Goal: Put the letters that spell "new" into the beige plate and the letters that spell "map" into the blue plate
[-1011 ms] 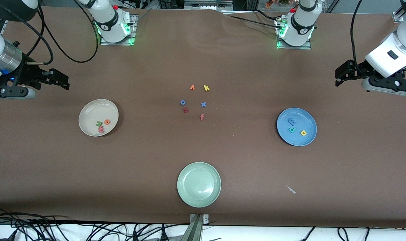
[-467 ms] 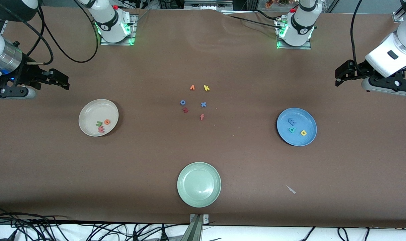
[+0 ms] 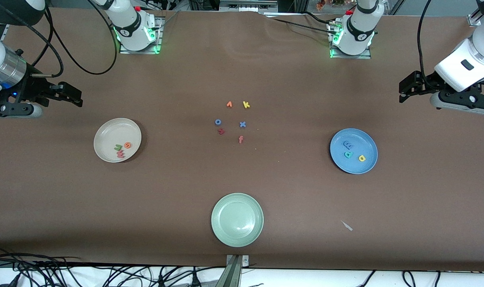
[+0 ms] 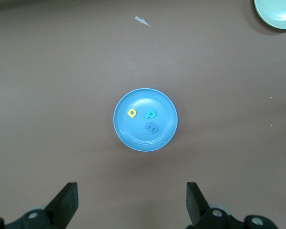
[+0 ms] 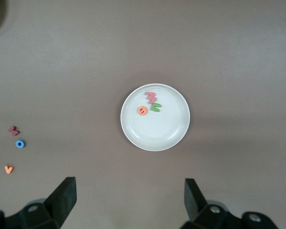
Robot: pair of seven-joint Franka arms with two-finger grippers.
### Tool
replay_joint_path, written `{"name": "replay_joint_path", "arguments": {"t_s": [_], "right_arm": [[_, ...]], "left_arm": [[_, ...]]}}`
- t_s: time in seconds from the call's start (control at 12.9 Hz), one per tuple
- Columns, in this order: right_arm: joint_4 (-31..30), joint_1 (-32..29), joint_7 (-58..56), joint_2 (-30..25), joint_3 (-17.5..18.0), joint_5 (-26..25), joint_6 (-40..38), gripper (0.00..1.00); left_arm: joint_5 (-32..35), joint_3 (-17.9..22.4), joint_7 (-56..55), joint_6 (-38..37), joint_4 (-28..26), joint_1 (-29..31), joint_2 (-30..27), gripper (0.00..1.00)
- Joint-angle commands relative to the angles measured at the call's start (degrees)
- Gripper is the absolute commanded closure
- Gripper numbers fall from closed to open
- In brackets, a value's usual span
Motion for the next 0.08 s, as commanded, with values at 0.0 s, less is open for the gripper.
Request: {"name": "replay_joint_path", "arguments": {"t_s": [0.0], "right_arm": [[-0.37,-0.58,-0.01,-0.58,0.41,-0.11,0.23,0.0]], "left_arm": [[0.24,0.11,0.77,-1.31,1.89,-0.2,0.81,0.0]]}}
